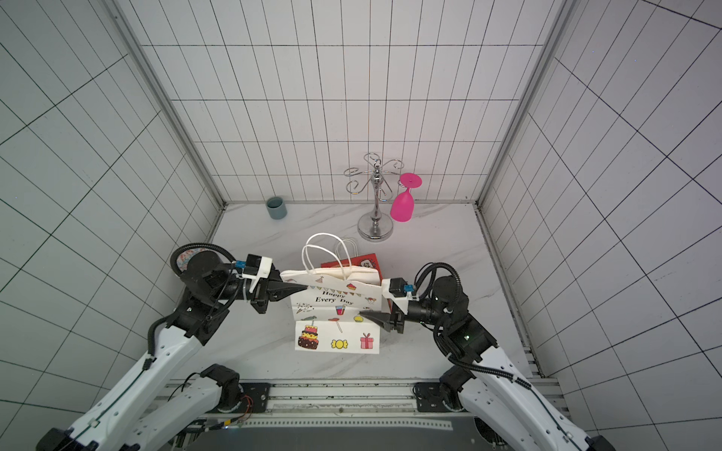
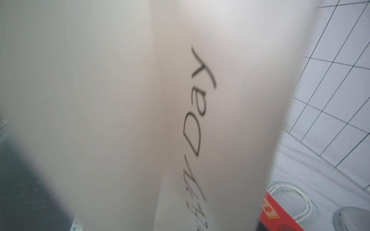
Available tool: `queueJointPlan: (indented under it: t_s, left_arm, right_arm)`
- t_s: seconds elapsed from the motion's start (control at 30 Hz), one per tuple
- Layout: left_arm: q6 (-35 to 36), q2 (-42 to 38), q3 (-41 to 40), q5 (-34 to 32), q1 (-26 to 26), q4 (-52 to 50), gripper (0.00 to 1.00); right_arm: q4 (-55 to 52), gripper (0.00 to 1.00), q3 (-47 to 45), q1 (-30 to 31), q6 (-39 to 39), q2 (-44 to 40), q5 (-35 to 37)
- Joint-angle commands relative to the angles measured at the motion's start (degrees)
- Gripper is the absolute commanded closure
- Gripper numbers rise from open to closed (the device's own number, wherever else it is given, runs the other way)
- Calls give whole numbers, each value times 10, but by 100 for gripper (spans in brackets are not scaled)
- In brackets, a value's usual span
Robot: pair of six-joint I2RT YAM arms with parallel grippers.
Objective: Put away the paper bag
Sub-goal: Press the paper bag.
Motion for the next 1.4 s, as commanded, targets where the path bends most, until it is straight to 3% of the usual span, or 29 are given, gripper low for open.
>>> queueJointPlan:
  t_s: [0.0,0.03,0.07,0.2,0.27,0.43,0.5,0.53,0.6,0.7,0.8,0.93,1.03,1.17,1.23,1.27,1.3,1.33,1.37]
  left_arm:
    - [-10,-13,31,-5,3,26,100]
    - [-8,-12,32,-4,3,23,100]
    - [-8,-12,33,-2,3,22,100]
    - [-14,-12,37,6,3,26,100]
    - [-15,-12,39,6,3,26,100]
    - [-8,-15,43,-10,4,20,100]
    - [5,-13,43,-18,4,4,100]
    - [13,-13,43,-20,4,-5,100]
    - [29,-12,42,-24,4,-24,100]
    - [52,-15,31,-31,4,-45,100]
    - [74,-13,13,-38,4,-63,100]
    - [75,-12,-6,-30,4,-60,100]
    - [76,-16,-15,-24,4,-60,100]
    - [79,-17,-23,-26,3,-62,100]
    - [82,-17,-26,-27,3,-65,100]
    - [84,-17,-27,-27,3,-65,100]
    - [84,-17,-27,-27,3,-66,100]
    - [85,-17,-29,-29,3,-66,100]
    - [87,-16,-29,-30,3,-68,100]
  right_arm:
    - [-1,48,-17,7,-6,1,3]
    - [-5,30,-17,8,-5,-1,6]
    - [-6,21,-21,7,0,-2,13]
    - [-10,14,-31,9,3,11,15]
    - [-10,21,-27,11,2,25,4]
    - [0,57,-25,15,2,33,-11]
    - [0,65,-23,16,2,25,-10]
    - [0,61,-21,16,2,21,-7]
    - [2,31,-15,16,0,10,6]
    - [18,23,2,15,-5,-1,33]
    - [28,23,34,16,-10,8,49]
    - [31,34,71,16,-18,29,28]
    - [35,49,84,16,-18,36,20]
    - [34,77,96,15,-18,40,5]
    - [29,81,101,16,-18,41,-4]
    - [28,80,103,16,-17,41,-5]
    - [28,72,104,16,-17,40,-5]
    - [27,53,107,15,-16,39,-3]
    - [28,44,110,15,-16,38,0]
